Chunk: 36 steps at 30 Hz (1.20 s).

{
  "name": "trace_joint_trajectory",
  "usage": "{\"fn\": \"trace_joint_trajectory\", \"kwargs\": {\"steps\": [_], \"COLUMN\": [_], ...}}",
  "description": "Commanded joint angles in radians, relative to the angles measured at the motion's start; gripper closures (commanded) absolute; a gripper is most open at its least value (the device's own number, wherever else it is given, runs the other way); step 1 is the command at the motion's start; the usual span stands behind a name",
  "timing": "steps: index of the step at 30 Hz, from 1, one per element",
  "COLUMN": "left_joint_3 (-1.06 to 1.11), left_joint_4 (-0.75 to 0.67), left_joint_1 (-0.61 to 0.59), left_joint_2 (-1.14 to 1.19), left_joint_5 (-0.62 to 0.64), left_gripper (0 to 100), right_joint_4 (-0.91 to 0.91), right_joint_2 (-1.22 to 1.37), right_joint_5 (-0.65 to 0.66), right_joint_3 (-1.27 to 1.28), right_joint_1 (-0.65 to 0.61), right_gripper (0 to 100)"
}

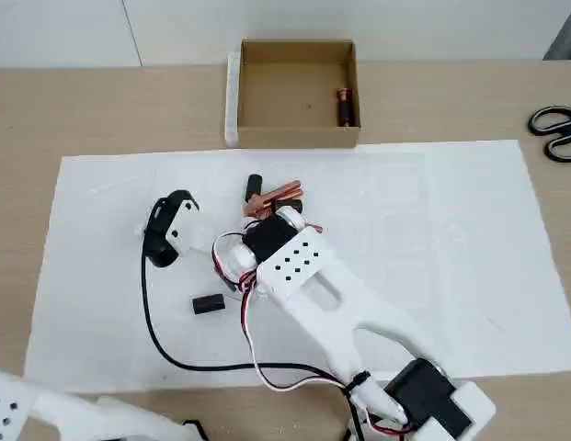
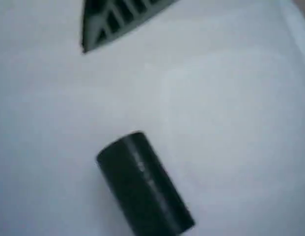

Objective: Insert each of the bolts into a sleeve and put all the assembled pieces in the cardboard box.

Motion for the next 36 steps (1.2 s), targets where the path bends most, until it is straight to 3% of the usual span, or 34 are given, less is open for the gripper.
{"fn": "trace_joint_trajectory", "kwargs": {"steps": [1, 8, 18, 22, 29, 36], "left_joint_3": [-0.038, -0.036, -0.041, -0.038, -0.145, -0.24], "left_joint_4": [0.003, 0.003, -0.049, -0.106, -0.072, -0.044], "left_joint_1": [-0.002, 0.126, 0.436, 0.442, 0.437, 0.437], "left_joint_2": [-0.018, -0.017, -0.009, 0.008, 0.242, 0.295], "left_joint_5": [-0.049, -0.206, -0.245, -0.25, -0.245, -0.245], "left_gripper": [88, 88, 88, 88, 88, 88], "right_joint_4": [-0.015, -0.058, -0.147, -0.151, -0.151, -0.162], "right_joint_2": [0.001, 0.001, 0.073, 0.113, 0.114, 0.122], "right_joint_5": [0.008, -0.005, -0.16, -0.166, -0.186, -0.216], "right_joint_3": [-0.006, -0.005, -0.005, -0.006, -0.008, -0.006], "right_joint_1": [-0.028, -0.065, -0.07, -0.071, -0.082, -0.143], "right_gripper": [80.2, 80.2, 80.2, 80.2, 80.2, 80.2]}}
